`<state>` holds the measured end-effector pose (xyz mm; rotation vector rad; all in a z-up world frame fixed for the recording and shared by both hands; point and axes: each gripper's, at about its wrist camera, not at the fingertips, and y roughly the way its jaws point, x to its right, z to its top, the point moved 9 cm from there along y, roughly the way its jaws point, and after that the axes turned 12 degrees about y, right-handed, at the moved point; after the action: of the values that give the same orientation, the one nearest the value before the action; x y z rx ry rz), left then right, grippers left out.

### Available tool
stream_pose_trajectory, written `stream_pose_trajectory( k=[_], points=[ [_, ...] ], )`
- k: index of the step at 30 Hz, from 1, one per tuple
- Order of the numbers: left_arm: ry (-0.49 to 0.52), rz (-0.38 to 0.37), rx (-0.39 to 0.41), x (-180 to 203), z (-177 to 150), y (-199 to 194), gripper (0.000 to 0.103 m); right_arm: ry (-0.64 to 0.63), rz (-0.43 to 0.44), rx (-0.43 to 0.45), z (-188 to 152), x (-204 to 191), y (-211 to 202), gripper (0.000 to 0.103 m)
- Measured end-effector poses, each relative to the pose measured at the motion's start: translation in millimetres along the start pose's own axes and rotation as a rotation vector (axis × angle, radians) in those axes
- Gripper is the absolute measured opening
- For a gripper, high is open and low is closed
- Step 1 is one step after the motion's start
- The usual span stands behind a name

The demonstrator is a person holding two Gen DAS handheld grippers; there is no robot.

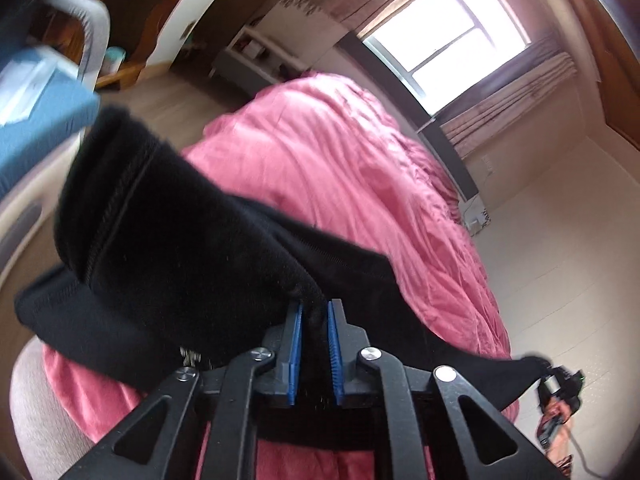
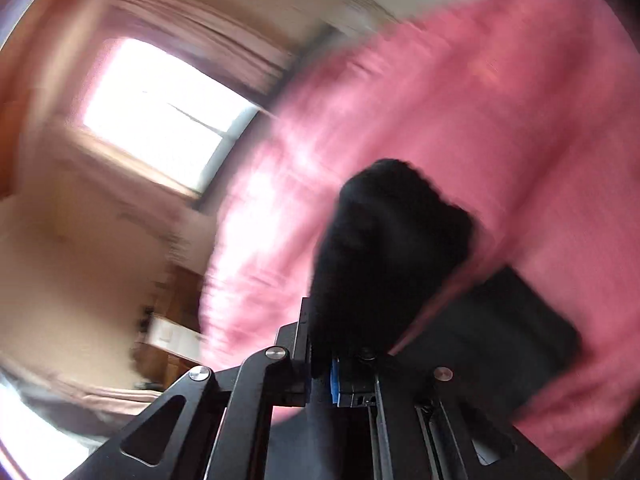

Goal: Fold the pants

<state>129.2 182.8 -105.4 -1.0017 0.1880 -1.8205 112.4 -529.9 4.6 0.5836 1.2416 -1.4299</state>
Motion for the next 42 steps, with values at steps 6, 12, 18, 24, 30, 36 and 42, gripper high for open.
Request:
stream_pose_trajectory(
  k=[6, 12, 18, 24, 30, 36, 42],
  points=[
    [-0.007, 0.042, 0.028, -19.8, -5.8, -7.0, 0.010, 0.105, -0.097, 0.021, -2.8, 75.5, -2.5, 0.007],
    [-0.032, 0.073, -0.012, -38.2, -31.1, -0.2, 0.010, 0.338, -0.254, -0.125, -53.1, 205.8, 13.4, 0.009],
    [-0.049, 0.044, 0.005, -33.5, -27.6, 8.1, 0.030, 0.286, -0.195, -0.108, -44.2, 187.9, 16.2, 0.022],
    [0.010, 0.140, 0.012, -31.0, -16.1, 5.1, 0.008, 0.065, -0.327, -0.128, -54.3, 169.6, 22.4, 0.010],
    [0.067, 0.199, 0.000, -33.8, -21.8, -5.4, 0.008, -0.029, -0.430, -0.115, -53.0, 173.1, 30.3, 0.010],
    [0.010, 0.179, -0.027, -48.3, -43.5, -2.8, 0.009, 0.000, -0.448, -0.128, -54.2, 192.3, 38.5, 0.010],
    [-0.131, 0.070, 0.016, -56.7, -27.5, -6.5, 0.035, 0.050, -0.414, -0.118, -57.0, 189.8, 44.5, 0.012]
  ],
)
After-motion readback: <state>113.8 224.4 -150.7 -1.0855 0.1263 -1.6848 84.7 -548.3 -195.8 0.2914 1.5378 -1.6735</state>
